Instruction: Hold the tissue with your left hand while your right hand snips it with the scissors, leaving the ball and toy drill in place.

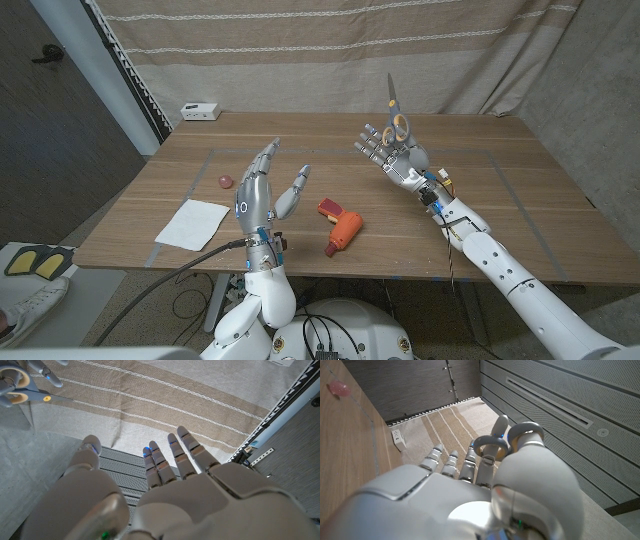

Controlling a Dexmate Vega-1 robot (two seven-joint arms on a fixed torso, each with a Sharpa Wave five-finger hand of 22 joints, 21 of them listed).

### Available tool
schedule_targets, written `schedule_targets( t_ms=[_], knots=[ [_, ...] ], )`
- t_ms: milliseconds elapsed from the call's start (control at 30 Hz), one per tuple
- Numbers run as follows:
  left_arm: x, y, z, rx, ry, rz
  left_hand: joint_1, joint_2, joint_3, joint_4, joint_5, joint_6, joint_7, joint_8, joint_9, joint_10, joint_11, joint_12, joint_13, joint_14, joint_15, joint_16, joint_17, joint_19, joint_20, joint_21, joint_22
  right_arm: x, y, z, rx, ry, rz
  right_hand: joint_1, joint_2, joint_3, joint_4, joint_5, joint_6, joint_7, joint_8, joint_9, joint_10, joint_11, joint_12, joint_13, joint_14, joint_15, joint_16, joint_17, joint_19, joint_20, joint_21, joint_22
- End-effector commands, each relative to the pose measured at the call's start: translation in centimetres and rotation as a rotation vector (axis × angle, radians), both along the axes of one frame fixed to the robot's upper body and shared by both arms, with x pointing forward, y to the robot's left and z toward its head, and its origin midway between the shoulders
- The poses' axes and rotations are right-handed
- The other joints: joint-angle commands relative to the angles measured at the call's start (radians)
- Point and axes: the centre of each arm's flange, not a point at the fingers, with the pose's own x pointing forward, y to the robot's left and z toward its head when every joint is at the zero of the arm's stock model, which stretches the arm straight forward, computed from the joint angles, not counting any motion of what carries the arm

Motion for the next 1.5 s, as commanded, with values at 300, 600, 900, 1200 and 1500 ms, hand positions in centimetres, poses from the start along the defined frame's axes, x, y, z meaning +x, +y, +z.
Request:
schedule_targets(
  t_ms=[300, 600, 900, 1200, 1500],
  knots=[
    [-0.1, -0.2, -0.5, -0.007, 0.017, -0.010, 0.012, 0.007, -0.003, -0.001, 0.009, 0.014, 0.003, 0.006, -0.001, 0.015, 0.001, 0.005, -0.001, 0.011, -0.168, 0.010, 0.002, 0.004, -0.083, -0.001, 0.002, 0.4, -0.5, 0.7, 0.058, -0.108, -0.011, -0.005, -0.001, -0.017, 0.003, 0.028, 0.030, -0.057, -0.031, -0.059, -0.049, -0.037, -0.013, 0.002, -0.063, -0.021, -0.005, 0.006, -0.055, -0.011, -0.007, 0.002],
    [-0.1, 0.0, -0.8, -0.014, 0.029, -0.004, 0.012, 0.007, -0.004, -0.001, 0.008, 0.017, 0.004, 0.006, -0.001, 0.016, 0.001, 0.005, -0.001, 0.013, -0.168, 0.010, 0.002, 0.004, -0.082, -0.002, 0.002, 0.8, -0.5, 1.0, 0.047, -0.130, -0.028, -0.009, -0.002, -0.022, 0.004, 0.036, 0.035, -0.063, -0.040, -0.077, -0.062, -0.037, -0.012, 0.003, -0.078, -0.028, -0.002, 0.007, -0.064, -0.016, -0.005, 0.002],
    [0.0, 0.1, -1.0, -0.020, 0.035, -0.012, 0.012, 0.007, -0.004, -0.001, 0.008, 0.019, 0.006, 0.006, -0.001, 0.016, 0.001, 0.004, -0.001, 0.014, -0.168, 0.010, 0.002, 0.004, -0.082, -0.003, 0.002, 1.0, -0.3, 1.2, 0.043, -0.148, -0.024, -0.012, -0.003, -0.026, 0.004, 0.043, 0.040, -0.062, -0.046, -0.092, -0.066, -0.038, -0.010, 0.003, -0.085, -0.031, 0.000, 0.008, -0.070, -0.019, -0.004, 0.002],
    [-0.1, 0.1, -1.3, -0.028, 0.039, -0.015, 0.013, 0.007, -0.004, -0.001, 0.007, 0.021, 0.005, 0.005, -0.002, 0.017, 0.003, 0.004, -0.001, 0.016, -0.168, 0.010, 0.002, 0.004, -0.083, -0.003, 0.002, 0.7, -0.1, 1.7, 0.006, -0.219, -0.039, -0.019, -0.005, -0.033, 0.007, 0.052, 0.033, -0.079, -0.059, -0.111, -0.069, -0.037, -0.006, 0.004, -0.090, -0.028, 0.004, 0.009, -0.079, -0.016, -0.002, 0.002],
    [-0.4, 0.1, -1.8, -0.037, 0.047, -0.014, 0.013, 0.008, -0.005, -0.001, 0.007, 0.024, 0.004, 0.005, -0.002, 0.018, 0.003, 0.004, -0.002, 0.017, -0.168, 0.009, 0.002, 0.003, -0.082, -0.004, 0.002, 0.6, 0.1, 1.6, 0.000, -0.217, -0.042, -0.022, 0.003, -0.036, 0.010, 0.061, 0.042, -0.099, -0.071, -0.133, -0.071, -0.054, -0.001, 0.004, -0.097, -0.034, 0.005, 0.009, -0.087, -0.012, -0.002, 0.002]
  ],
)
